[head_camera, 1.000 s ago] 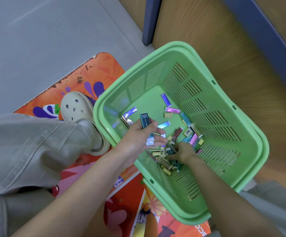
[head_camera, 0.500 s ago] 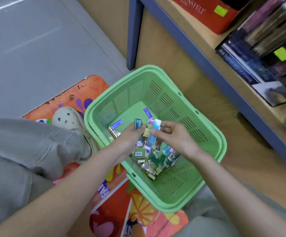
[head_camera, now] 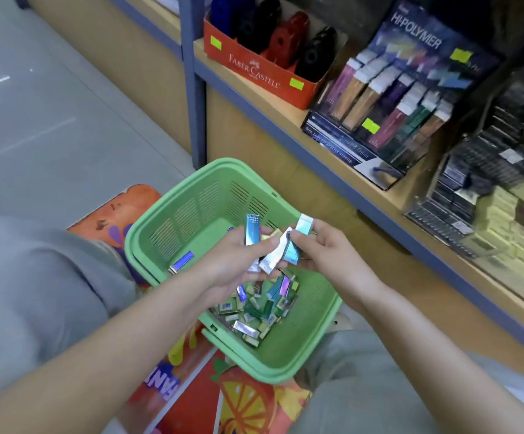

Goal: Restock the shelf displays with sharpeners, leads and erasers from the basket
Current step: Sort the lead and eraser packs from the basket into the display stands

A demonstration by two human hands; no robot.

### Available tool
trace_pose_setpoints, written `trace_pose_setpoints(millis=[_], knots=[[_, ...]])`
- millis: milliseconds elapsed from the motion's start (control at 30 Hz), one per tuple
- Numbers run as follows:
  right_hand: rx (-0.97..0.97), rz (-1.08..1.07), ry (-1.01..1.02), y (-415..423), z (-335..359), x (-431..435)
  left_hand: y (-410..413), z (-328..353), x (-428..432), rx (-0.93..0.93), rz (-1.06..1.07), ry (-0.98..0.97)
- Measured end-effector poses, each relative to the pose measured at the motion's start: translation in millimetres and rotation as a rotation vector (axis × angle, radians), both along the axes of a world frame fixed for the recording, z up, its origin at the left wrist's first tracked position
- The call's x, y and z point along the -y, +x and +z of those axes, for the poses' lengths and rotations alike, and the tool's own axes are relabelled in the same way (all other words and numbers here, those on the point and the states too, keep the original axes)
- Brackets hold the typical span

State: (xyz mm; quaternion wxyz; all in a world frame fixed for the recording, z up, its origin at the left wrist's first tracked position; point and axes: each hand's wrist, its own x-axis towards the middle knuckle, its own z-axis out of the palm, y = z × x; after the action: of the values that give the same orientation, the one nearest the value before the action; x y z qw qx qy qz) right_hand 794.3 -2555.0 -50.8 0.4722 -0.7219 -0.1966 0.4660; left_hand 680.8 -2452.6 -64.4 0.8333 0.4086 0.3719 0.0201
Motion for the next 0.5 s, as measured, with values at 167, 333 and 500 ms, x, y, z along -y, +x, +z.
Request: trace_pose_setpoints(millis=[167,333,500], knots=[[0.137,-0.157,0.081,4.5,28.9,21.6,10.8,27.5,10.9,0.096,-0.044,0.045],[0.277,-0.218,0.118,19.7,59.6,40.5,31.9,55.7,16.0,0.097,-0.159,0.161],[0.294,-0.388,0.22,44.8,92.1,48.5,57.1,77.5,1.8,0.138,-0.218,0.286]])
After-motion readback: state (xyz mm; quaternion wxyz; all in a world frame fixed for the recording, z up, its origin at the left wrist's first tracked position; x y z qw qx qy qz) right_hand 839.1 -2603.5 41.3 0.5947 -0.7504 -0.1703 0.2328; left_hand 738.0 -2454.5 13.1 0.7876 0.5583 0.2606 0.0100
